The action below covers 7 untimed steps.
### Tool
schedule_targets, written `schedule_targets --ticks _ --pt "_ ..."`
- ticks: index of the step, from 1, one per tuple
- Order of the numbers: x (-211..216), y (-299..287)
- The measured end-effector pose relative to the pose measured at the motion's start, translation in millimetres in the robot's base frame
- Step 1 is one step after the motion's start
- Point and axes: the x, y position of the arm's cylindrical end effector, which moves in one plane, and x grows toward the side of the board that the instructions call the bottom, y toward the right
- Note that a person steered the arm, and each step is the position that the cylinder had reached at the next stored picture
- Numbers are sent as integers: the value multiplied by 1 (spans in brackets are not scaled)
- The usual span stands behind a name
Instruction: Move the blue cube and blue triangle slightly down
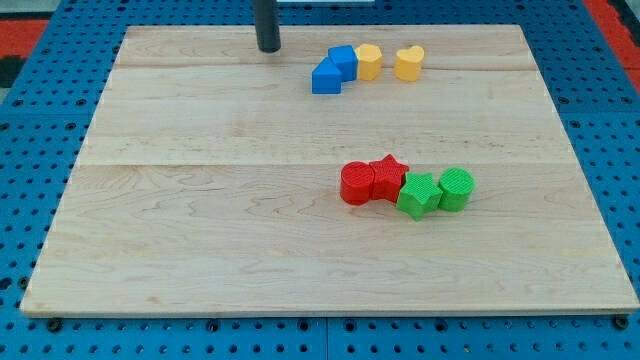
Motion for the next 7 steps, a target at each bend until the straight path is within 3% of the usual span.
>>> schedule_targets --ticks 2,6,7 --pt "2 114" --pt "90 93" --pt "93 153"
